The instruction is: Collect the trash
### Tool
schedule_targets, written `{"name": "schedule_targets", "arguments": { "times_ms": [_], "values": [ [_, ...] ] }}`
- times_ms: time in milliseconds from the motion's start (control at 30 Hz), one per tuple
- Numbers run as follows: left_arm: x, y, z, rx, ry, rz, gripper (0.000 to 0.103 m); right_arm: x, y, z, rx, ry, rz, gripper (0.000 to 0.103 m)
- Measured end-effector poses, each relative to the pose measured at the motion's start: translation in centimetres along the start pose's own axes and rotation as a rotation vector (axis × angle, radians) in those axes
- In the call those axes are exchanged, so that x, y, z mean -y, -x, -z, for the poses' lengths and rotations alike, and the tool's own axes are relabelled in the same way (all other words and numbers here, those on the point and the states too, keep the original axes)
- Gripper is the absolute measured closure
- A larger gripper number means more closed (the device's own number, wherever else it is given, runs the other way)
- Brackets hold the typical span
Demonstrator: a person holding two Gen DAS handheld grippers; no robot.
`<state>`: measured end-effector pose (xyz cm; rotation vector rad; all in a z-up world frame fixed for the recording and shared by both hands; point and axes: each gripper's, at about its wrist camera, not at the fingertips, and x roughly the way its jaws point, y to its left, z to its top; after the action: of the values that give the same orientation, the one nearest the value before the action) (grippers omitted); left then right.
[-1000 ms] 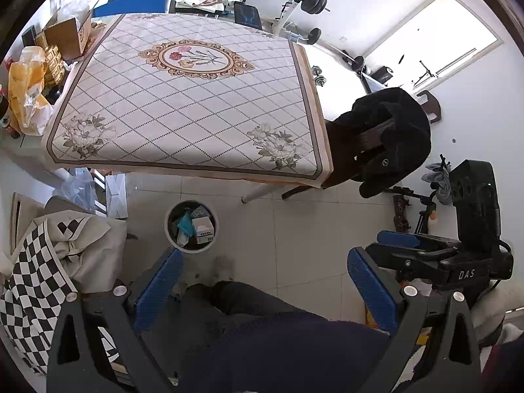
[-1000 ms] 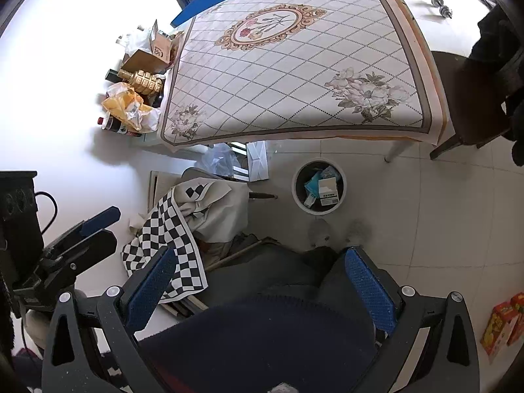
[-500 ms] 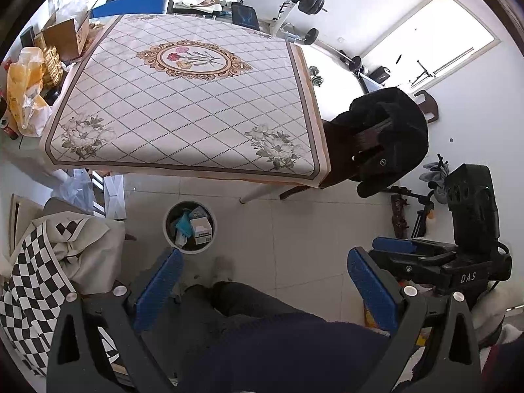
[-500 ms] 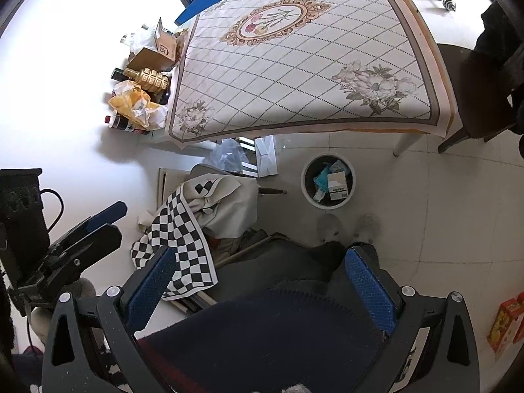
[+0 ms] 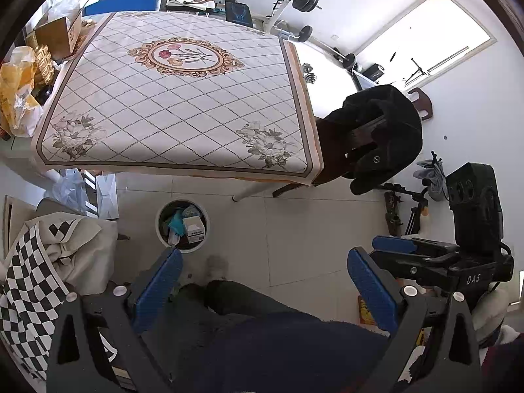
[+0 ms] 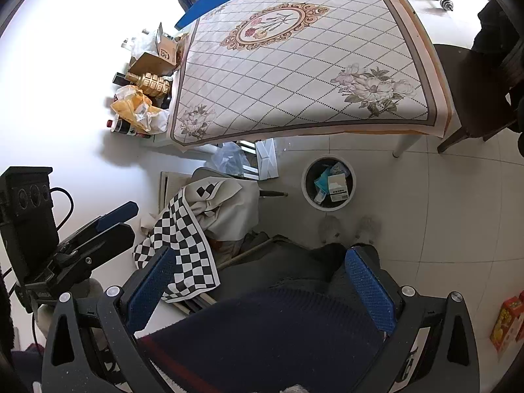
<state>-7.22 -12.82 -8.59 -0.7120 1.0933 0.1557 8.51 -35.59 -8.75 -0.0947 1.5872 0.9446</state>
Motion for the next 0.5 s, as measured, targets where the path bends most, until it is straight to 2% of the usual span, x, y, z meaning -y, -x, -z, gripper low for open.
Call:
{"name": "schedule_targets", "arguments": {
  "times_ms": [500],
  "values": [
    [-0.05, -0.02, 0.33, 0.007, 0.016, 0.012, 0.000, 0.18, 0.06, 0.37, -0.009, 0.000, 0.002, 0.000]
  ]
}}
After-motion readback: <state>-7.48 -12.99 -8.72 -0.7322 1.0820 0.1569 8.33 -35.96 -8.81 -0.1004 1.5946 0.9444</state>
